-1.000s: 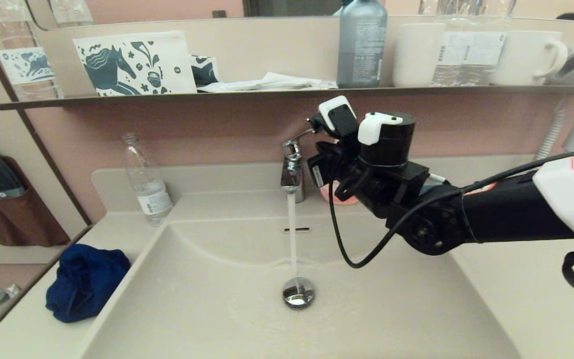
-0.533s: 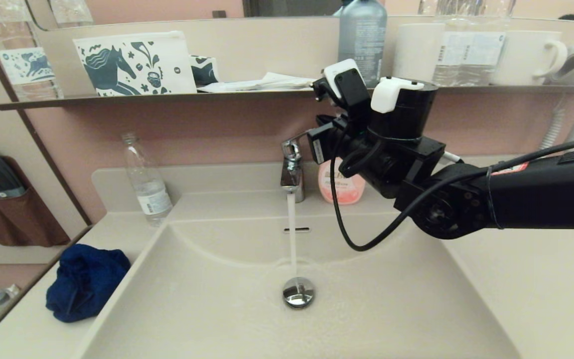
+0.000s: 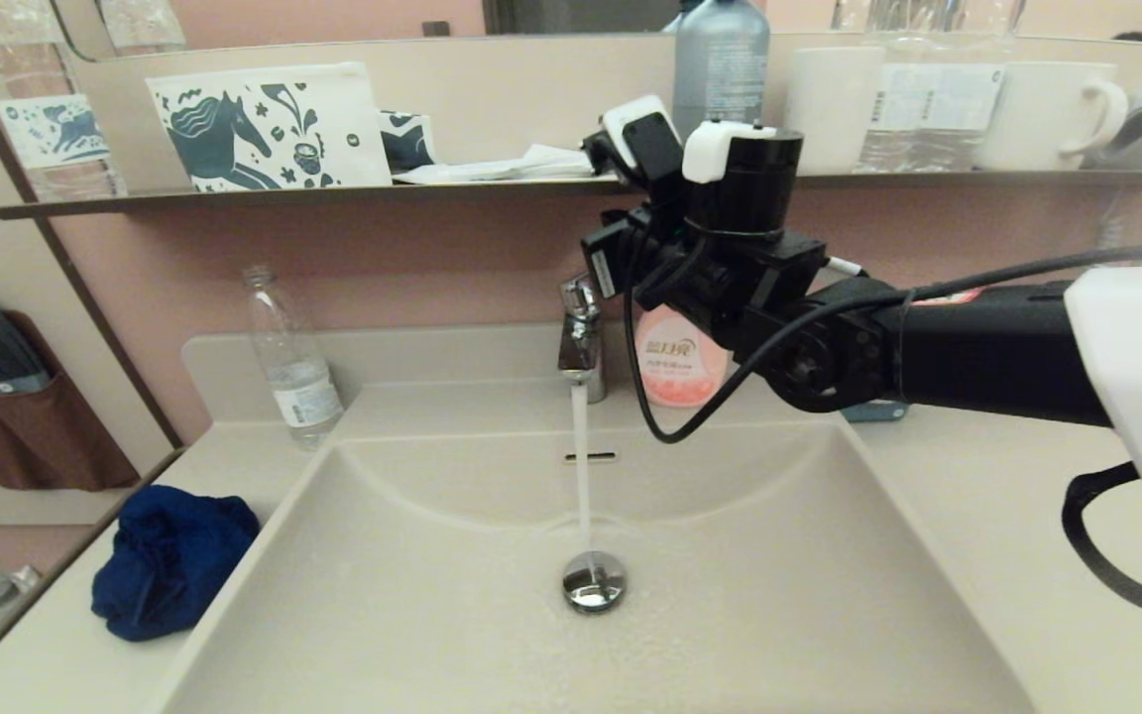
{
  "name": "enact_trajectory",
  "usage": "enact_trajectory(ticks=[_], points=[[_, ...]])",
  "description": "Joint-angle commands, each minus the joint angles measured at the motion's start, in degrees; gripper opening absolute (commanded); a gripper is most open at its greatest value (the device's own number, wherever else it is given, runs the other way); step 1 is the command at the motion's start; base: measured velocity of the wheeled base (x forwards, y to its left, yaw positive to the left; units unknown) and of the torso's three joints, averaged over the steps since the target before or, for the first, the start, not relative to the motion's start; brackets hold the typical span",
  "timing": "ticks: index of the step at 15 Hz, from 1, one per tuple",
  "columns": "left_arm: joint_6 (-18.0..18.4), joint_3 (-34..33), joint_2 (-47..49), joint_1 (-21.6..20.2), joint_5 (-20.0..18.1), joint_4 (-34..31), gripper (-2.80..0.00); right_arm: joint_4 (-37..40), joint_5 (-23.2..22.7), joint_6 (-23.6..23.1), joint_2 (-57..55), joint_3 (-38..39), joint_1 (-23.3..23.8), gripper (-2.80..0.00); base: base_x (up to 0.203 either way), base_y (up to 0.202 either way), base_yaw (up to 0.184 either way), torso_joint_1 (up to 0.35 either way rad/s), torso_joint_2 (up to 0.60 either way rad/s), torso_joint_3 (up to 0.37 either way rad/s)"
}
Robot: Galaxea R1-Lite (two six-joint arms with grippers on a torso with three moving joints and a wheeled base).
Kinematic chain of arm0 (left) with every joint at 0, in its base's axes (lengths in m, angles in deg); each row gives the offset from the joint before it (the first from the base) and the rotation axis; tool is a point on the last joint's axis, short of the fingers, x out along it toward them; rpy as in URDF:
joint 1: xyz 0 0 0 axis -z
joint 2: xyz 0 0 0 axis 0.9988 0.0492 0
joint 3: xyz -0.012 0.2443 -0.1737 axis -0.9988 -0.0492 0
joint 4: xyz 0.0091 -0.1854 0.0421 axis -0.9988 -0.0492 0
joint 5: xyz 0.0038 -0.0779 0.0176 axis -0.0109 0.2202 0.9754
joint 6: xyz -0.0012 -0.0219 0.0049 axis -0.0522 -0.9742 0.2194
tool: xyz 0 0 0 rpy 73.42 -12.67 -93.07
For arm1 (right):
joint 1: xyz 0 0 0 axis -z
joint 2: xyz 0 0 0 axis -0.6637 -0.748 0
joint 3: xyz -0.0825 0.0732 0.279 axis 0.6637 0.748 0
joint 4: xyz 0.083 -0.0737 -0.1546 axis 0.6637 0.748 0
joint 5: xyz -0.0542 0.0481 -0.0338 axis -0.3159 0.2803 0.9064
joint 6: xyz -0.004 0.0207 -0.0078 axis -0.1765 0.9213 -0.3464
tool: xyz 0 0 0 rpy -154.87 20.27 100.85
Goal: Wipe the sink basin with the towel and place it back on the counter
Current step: Turn on the faucet, then turn off the faucet
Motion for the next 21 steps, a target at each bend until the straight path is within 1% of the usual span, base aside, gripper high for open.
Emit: enact_trajectory(ticks=[1, 4, 10, 17, 21], points=[[0.0, 0.0, 0.0, 0.0, 0.0, 0.0, -2.8, 1.0, -0.5, -1.2, -3.4, -1.2, 0.3, -2.8, 0.0, 0.0, 0.0, 0.0, 0.0, 0.0], [0.0, 0.0, 0.0, 0.0, 0.0, 0.0, -2.8, 1.0, -0.6, -2.5, -3.9, -1.4, 0.8, -2.8, 0.0, 0.0, 0.0, 0.0, 0.0, 0.0], [0.0, 0.0, 0.0, 0.0, 0.0, 0.0, -2.8, 1.3, -0.5, -2.5, -3.0, -1.3, 2.4, -2.8, 0.0, 0.0, 0.0, 0.0, 0.0, 0.0], [0.0, 0.0, 0.0, 0.0, 0.0, 0.0, -2.8, 12.3, 0.0, -2.1, 2.5, 3.8, 2.0, -2.8, 0.0, 0.0, 0.0, 0.0, 0.0, 0.0], [0.0, 0.0, 0.0, 0.0, 0.0, 0.0, -2.8, 12.4, 0.1, -2.1, 5.3, 5.0, 2.0, -2.8, 0.0, 0.0, 0.0, 0.0, 0.0, 0.0]])
